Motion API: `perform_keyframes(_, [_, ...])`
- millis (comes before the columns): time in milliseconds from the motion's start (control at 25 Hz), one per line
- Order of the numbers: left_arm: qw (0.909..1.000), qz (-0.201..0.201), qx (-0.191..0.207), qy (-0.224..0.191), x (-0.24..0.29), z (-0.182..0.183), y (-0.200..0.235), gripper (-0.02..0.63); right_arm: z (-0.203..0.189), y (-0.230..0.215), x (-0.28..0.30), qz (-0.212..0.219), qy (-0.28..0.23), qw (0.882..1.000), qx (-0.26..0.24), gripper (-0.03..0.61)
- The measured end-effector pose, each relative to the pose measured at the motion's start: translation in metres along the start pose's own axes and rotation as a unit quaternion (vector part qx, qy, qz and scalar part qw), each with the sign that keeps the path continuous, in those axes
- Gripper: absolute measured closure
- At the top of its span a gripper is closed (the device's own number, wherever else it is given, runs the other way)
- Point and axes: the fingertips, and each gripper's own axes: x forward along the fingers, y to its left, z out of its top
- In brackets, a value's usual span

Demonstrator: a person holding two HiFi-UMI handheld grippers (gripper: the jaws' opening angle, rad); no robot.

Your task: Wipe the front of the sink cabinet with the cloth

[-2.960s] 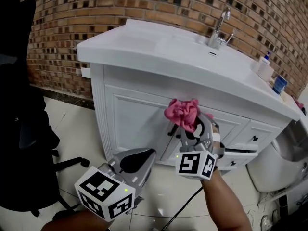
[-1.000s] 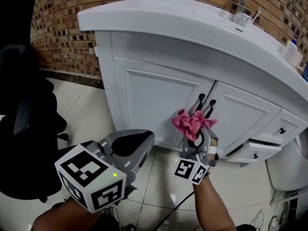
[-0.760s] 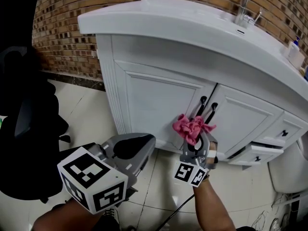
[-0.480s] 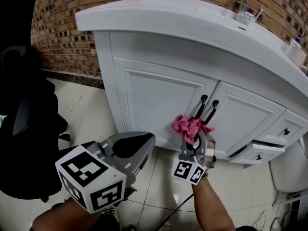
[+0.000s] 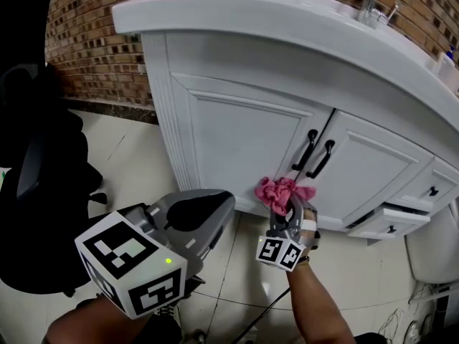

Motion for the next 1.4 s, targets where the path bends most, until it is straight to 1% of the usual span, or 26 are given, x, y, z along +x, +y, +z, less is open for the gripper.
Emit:
perform_keyframes(280, [1.0000, 0.005, -0.003, -0.001, -0.005, 0.000, 0.004, 0.611, -0.020, 0.030, 0.000, 0.031, 0.019, 0.999, -0.005, 0.428])
perform_keyframes(520, [1.0000, 0.007, -0.002, -0.001, -0.008, -0.001, 0.006, 0.611, -0.043, 0.064, 0.001, 0.069, 0.047, 0.996, -0.012, 0.428])
perform_keyframes(760, [1.0000, 0.007, -0.002, 0.004, -0.009, -0.003, 0.007, 0.611, -0.050, 0.077, 0.000, 0.075, 0.054, 0.996, -0.008, 0.426])
perform_keyframes(1000, [1.0000, 0.007, -0.003, 0.003, -0.013, -0.004, 0.009, 0.611, -0.074, 0.107, 0.000, 0.119, 0.092, 0.989, -0.012, 0.427])
perform_keyframes(1120, [0.9999, 0.009, -0.004, 0.003, -0.017, -0.004, 0.011, 0.611, -0.077, 0.109, 0.000, 0.121, 0.097, 0.988, -0.012, 0.428])
perform_keyframes(1320, [0.9998, 0.014, -0.006, -0.013, -0.029, 0.002, 0.014, 0.611, -0.078, 0.112, 0.001, 0.129, 0.109, 0.985, -0.019, 0.428])
perform_keyframes(1400, [0.9998, 0.014, -0.005, -0.013, -0.034, 0.001, 0.014, 0.611, -0.079, 0.112, 0.001, 0.130, 0.114, 0.985, -0.018, 0.428])
